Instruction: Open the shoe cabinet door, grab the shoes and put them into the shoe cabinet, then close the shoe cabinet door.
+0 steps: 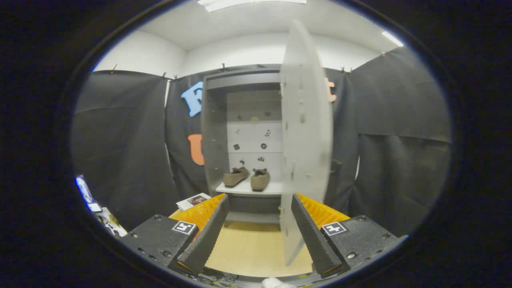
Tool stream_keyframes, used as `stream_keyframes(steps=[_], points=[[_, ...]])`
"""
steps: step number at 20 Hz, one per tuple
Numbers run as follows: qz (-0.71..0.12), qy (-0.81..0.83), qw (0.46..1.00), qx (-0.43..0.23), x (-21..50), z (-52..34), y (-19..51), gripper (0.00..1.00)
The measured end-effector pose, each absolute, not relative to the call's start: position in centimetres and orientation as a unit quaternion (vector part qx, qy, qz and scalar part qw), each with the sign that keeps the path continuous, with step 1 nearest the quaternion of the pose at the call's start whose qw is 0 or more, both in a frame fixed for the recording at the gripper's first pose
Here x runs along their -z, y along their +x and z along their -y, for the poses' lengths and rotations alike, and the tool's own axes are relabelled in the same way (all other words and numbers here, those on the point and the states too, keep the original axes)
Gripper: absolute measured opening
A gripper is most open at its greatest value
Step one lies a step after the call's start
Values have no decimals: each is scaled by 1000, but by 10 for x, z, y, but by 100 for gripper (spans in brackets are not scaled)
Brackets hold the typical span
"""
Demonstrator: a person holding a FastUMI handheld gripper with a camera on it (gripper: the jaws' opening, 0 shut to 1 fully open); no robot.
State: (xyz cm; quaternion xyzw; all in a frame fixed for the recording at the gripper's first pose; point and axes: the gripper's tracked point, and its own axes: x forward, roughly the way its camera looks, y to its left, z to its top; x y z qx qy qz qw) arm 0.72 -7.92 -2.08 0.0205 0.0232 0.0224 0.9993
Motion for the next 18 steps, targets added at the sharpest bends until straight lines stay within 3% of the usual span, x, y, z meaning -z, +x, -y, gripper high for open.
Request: stream_keyframes(steps=[4, 8, 13, 18], points=[[-4, 38, 999, 4, 16, 165, 11, 100], [-11, 39, 999, -19, 25, 216, 46, 100], [-28, 33, 994, -105, 41, 207, 91, 99], [-33, 6, 988, -151, 44, 190, 96, 98]])
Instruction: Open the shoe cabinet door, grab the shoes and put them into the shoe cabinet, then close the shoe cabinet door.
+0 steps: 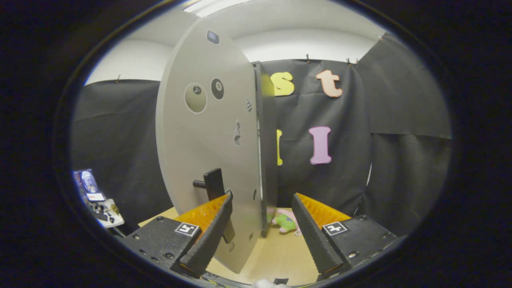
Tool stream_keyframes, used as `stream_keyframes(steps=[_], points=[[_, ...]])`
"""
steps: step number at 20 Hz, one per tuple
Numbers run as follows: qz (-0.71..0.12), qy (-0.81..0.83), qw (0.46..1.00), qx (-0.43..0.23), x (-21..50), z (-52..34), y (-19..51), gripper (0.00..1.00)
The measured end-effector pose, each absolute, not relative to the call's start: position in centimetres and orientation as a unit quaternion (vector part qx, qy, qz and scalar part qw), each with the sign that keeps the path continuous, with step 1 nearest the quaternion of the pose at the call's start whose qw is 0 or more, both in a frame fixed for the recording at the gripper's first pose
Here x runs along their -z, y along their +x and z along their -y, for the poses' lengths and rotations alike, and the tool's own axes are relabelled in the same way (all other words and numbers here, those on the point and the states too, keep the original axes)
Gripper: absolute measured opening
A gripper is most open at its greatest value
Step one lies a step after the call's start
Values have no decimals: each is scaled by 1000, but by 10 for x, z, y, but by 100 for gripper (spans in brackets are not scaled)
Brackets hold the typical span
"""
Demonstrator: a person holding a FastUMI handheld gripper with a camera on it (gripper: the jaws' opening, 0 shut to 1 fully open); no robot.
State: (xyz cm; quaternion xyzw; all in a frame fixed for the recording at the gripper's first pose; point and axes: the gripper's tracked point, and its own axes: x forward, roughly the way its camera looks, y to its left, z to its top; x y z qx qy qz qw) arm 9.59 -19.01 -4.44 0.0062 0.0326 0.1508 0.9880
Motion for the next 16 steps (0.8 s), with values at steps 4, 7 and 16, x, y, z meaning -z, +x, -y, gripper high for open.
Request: stream_keyframes(steps=[4, 7, 16], points=[[-31, 5, 987, -155, 44, 169, 94, 95], [-36, 3, 986, -163, 44, 137, 94, 95], [-42, 9, 988, -147, 46, 25, 110, 95]])
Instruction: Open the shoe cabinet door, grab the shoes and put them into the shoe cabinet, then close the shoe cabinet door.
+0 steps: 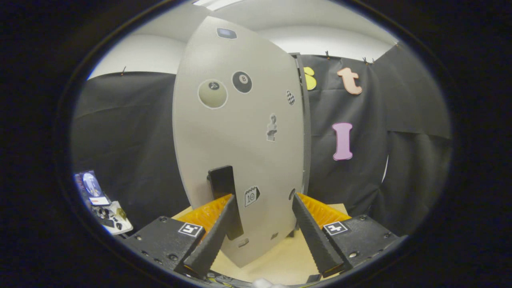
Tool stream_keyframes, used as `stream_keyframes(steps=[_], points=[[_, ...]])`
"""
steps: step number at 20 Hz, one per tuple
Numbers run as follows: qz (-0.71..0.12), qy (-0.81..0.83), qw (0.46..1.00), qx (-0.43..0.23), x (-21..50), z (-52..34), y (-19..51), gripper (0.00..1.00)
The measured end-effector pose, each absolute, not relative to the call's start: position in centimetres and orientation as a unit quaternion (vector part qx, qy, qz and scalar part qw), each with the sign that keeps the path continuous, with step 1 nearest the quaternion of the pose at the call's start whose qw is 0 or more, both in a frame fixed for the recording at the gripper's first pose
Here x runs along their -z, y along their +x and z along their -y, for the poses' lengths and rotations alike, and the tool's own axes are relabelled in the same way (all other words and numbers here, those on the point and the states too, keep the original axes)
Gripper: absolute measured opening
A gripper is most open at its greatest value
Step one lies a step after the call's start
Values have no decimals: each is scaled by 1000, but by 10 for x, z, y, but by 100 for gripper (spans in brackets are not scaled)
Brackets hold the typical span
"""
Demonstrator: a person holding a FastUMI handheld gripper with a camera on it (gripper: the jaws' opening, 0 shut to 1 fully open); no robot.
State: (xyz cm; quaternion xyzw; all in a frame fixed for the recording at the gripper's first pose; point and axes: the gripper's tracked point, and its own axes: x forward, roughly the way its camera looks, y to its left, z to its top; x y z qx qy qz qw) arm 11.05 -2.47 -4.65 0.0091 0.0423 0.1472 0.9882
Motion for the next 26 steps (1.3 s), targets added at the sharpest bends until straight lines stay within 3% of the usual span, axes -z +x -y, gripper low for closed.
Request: stream_keyframes(steps=[11, 26], points=[[-47, -4, 988, -148, 52, -103, 183, 99], [-9, 6, 995, -98, 8, -77, 112, 99]])
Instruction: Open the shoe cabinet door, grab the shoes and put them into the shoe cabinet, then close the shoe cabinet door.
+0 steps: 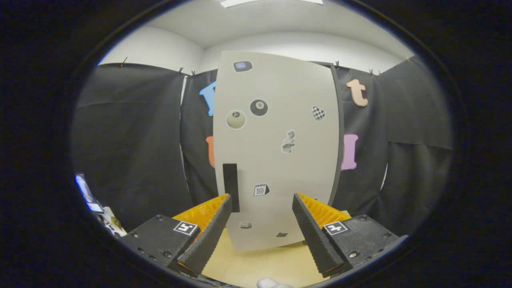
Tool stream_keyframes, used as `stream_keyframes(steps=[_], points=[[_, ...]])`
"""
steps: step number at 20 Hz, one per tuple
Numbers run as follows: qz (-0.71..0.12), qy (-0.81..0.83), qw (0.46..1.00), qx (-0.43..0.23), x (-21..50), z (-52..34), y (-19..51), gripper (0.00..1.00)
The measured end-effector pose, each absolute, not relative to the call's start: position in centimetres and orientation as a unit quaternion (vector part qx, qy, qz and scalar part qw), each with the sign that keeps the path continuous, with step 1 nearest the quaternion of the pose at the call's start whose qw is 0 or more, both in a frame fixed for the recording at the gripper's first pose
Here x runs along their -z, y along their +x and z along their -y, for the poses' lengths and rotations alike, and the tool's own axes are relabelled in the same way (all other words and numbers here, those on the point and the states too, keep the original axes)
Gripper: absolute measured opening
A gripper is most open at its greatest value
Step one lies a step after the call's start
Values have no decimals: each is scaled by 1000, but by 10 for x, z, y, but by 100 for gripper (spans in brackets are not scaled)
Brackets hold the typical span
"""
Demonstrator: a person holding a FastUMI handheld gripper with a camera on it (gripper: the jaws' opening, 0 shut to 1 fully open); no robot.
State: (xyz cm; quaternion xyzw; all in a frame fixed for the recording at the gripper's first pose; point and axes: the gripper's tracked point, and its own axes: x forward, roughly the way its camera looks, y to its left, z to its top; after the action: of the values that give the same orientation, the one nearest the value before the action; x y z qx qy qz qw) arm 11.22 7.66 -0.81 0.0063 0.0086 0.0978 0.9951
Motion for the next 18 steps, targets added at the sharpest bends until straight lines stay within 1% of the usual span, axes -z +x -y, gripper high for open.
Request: stream_keyframes(steps=[8, 15, 18], points=[[21, 11, 999, -39, -10, -30, 46, 99], [20, 19, 1000, 9, 12, 6, 15, 99], [14, 24, 1000, 14, 18, 13, 7, 99]])
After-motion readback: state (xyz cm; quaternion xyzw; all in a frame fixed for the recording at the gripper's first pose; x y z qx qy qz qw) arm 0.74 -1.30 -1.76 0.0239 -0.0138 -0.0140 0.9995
